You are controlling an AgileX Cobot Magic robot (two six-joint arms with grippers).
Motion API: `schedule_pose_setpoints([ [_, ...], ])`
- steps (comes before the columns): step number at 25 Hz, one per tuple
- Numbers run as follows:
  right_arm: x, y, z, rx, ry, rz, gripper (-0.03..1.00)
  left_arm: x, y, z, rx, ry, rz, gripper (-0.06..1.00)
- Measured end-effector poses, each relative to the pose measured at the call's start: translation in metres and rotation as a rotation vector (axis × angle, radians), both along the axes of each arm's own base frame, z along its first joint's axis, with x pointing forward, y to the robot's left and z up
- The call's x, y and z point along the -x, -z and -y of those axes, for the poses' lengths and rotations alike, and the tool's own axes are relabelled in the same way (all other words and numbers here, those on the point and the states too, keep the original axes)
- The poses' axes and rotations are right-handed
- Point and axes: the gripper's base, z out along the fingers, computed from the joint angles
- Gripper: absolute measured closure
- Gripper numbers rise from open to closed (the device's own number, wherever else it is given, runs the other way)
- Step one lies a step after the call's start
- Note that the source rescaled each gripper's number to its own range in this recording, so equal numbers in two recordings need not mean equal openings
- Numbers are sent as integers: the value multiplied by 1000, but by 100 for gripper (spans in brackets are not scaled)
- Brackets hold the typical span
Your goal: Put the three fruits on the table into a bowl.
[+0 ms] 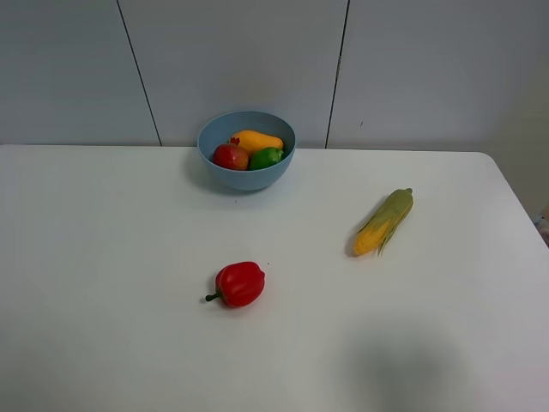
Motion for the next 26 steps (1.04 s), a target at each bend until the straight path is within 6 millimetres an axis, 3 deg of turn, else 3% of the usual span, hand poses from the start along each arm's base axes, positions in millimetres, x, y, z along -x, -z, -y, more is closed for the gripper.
schedule_pose_setpoints([
  [10, 0, 0, 0, 0, 0, 0, 55, 4, 0, -1, 10, 3, 19, -4],
  [19, 0, 0, 0, 0, 0, 0, 55, 12, 0, -2, -9, -213, 62, -4],
  [26, 0, 0, 0, 0, 0, 0, 55, 12, 0, -2, -13, -226, 63, -4],
])
